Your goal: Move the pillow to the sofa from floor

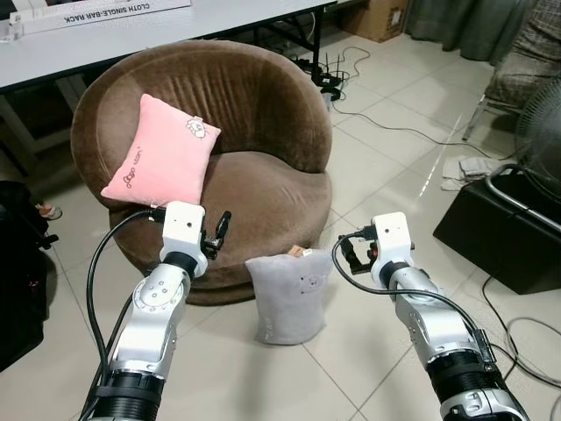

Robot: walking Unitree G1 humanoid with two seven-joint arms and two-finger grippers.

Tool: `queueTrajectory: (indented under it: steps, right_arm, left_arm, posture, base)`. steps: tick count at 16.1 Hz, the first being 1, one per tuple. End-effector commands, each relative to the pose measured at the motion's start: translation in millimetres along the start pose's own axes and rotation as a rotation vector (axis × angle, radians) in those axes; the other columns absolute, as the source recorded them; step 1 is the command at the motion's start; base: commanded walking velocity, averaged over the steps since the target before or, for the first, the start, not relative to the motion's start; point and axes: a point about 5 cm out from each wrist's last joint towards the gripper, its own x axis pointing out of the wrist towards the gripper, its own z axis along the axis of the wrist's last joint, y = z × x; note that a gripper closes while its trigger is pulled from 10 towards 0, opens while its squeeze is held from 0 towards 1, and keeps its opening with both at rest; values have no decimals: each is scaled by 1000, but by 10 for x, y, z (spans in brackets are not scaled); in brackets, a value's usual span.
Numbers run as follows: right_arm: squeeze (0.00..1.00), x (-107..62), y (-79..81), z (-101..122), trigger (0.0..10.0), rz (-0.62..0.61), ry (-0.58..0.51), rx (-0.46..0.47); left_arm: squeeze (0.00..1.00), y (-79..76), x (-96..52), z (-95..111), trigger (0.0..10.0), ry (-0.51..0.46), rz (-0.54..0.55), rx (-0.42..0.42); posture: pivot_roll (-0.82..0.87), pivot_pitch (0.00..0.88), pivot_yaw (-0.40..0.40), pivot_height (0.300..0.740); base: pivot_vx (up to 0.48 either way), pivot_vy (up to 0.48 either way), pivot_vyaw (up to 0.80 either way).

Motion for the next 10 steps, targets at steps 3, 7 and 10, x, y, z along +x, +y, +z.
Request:
queueTrajectory:
  steps: [3,7,10]
  right_arm:
    - [0,8,-14,4,10000,-13,-7,-4]
    - [0,2,-11,-15,10000,-22,-6,7]
    - [0,-4,-7,-29,10000,-25,-6,13]
  left_arm:
    - [0,-5,-27,-48,10000,18,-17,15]
    - [0,-5,-27,-43,10000,17,-26,21]
    - [0,-6,-30,-42,10000,15,-33,23]
  posture:
    - [57,0,22,740]
    - [55,0,30,740]
    - [51,0,39,740]
  base:
    - [299,0,0]
    - [322,0,0]
    - [385,0,0]
